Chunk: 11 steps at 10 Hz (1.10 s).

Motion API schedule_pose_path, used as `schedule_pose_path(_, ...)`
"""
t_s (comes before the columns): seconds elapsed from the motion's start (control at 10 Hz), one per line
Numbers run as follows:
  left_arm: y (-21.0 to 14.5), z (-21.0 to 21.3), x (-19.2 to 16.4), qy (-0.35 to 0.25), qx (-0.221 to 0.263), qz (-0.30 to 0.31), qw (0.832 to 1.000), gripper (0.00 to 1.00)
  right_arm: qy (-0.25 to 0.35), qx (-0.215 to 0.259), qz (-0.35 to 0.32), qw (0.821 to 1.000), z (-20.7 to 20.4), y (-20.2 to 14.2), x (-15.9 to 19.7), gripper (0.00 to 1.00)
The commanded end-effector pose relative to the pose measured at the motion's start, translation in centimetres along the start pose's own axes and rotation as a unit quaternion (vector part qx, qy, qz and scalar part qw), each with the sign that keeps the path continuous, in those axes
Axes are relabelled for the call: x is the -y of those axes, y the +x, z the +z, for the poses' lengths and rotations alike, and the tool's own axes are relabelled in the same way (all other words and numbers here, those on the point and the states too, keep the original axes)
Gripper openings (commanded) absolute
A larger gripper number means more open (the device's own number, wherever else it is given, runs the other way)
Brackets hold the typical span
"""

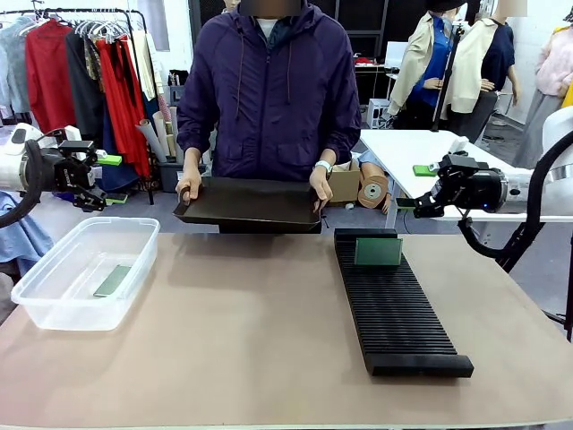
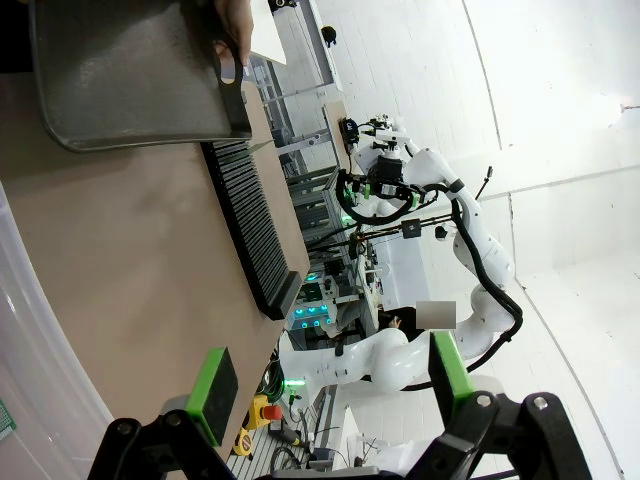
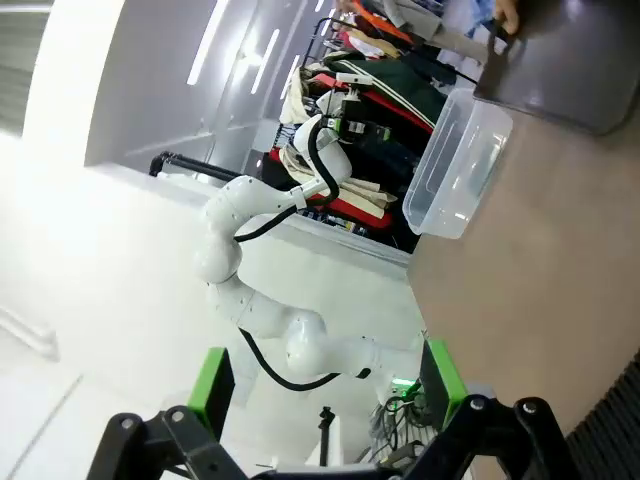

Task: Sort PCBs into racks and boxes based on the side picked up.
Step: If the short side of the Blank PCB is picked up, insert it into the PCB Rack ; if the long side is picked up, place it in the Organizing box.

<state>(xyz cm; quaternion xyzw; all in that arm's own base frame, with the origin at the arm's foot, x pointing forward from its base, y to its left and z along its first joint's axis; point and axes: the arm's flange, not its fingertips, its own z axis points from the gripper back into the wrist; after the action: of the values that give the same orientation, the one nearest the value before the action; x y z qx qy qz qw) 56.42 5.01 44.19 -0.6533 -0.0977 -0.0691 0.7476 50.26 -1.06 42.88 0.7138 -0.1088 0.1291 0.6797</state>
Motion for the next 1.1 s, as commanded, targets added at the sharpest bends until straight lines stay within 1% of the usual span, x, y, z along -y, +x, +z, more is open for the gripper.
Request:
schedule_pose_path(0.0, 0.06, 0.13, 0.18, 0.001, 0.001, -0.002, 1.000, 1.00, -0.021, -0.008, -0.067, 0.998, -0.31, -0.74, -1.38, 1.00)
schedule_pose_path(0.2, 0.06, 0.13, 0.18, 0.001, 0.001, -0.002, 1.000, 1.00, -0.034, -0.031, -0.098, 0.994, -0.02, -1.21, -1.85, 1.00)
schedule_pose_path(0.4, 0.06, 0.13, 0.18, 0.001, 0.001, -0.002, 1.000, 1.00, -0.021, -0.032, -0.103, 0.994, 0.12, -1.30, -2.11, 1.00)
schedule_pose_path(0.5, 0.06, 0.13, 0.18, 0.001, 0.001, -0.002, 1.000, 1.00, -0.007, -0.037, -0.073, 0.997, 0.20, -1.01, -2.19, 1.00)
schedule_pose_path(0.6, 0.06, 0.13, 0.18, 0.001, 0.001, -0.002, 1.000, 1.00, -0.024, -0.027, -0.089, 0.995, 0.09, -1.01, -1.29, 1.00)
schedule_pose_path(1.0, 0.06, 0.13, 0.18, 0.001, 0.001, -0.002, 1.000, 1.00, -0.024, -0.027, -0.089, 0.995, 0.09, -1.01, -1.29, 1.00)
